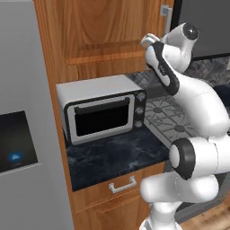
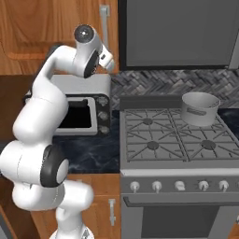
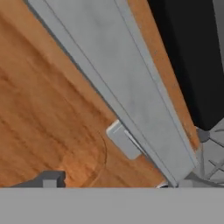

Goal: Open the cabinet and move the ladle to the pot. Then close the cabinet.

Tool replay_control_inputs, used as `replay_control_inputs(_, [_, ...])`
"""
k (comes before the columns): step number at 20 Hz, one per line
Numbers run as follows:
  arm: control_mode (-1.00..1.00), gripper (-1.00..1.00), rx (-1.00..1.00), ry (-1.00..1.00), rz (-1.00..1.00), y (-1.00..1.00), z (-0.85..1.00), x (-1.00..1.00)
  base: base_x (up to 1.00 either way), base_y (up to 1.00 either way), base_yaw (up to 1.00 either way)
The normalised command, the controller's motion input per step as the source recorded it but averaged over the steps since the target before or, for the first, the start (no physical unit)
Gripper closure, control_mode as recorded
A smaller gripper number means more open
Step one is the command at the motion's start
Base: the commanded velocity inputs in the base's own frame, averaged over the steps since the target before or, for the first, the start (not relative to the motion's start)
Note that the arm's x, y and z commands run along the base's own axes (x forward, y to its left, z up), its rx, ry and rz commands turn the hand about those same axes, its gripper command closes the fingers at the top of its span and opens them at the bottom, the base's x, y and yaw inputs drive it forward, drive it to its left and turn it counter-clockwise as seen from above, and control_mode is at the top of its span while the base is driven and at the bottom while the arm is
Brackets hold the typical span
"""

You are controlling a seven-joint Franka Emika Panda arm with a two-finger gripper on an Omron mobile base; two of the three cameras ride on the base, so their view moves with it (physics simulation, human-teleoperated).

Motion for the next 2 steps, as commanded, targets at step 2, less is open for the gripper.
replay_control_inputs(2, [-1.00, -1.00, 0.07, 0.24, 0.02, 0.00, 0.01, 0.23, 0.00, 0.00, 0.00])
